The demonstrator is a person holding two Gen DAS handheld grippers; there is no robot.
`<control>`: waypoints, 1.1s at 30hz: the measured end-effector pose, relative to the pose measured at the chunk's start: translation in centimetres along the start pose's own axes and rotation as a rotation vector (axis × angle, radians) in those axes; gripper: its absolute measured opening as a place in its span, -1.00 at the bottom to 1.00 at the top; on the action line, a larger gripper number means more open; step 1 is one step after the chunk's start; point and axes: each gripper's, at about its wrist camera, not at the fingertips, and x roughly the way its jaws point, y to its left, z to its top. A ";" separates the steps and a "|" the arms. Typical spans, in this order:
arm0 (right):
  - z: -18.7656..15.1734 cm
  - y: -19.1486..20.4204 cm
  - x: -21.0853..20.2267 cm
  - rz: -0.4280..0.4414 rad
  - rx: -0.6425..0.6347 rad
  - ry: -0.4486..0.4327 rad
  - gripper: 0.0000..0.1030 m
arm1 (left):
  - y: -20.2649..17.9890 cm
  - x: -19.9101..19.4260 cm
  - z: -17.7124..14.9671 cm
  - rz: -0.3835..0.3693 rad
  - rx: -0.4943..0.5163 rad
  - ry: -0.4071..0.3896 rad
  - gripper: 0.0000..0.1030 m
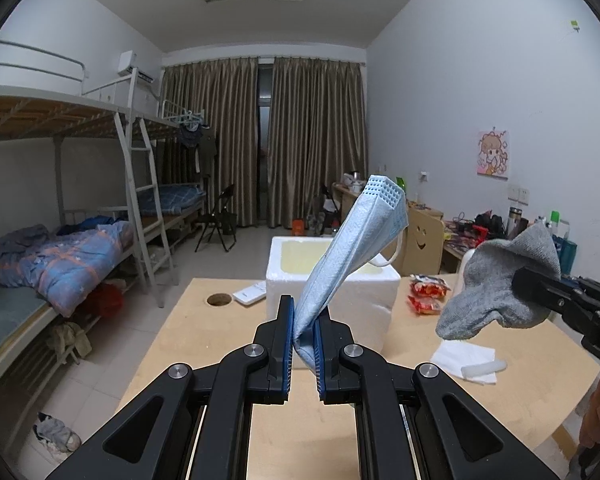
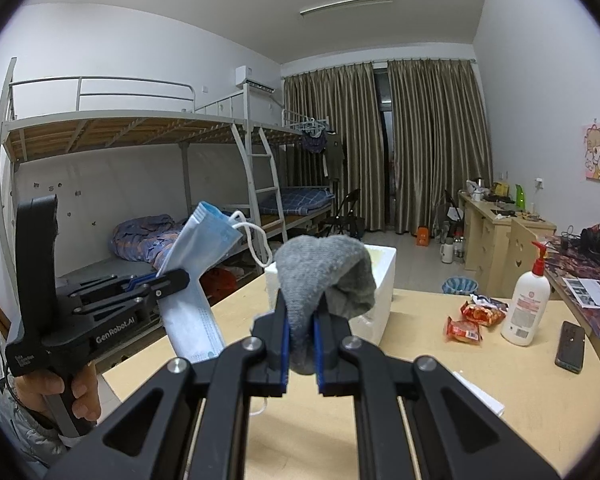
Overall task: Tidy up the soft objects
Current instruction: 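Lift and carry the mask and sock with both tools over the foam box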
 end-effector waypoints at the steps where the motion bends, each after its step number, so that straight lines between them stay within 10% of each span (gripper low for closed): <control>1: 0.2 -0.1 0.3 0.001 0.001 0.002 -0.76 | 0.2 0.3 0.3 0.001 -0.004 -0.003 -0.82; 33: 6.8 -1.1 7.6 0.029 -0.059 0.018 -0.76 | 1.2 8.9 10.3 -0.056 0.002 0.017 -0.81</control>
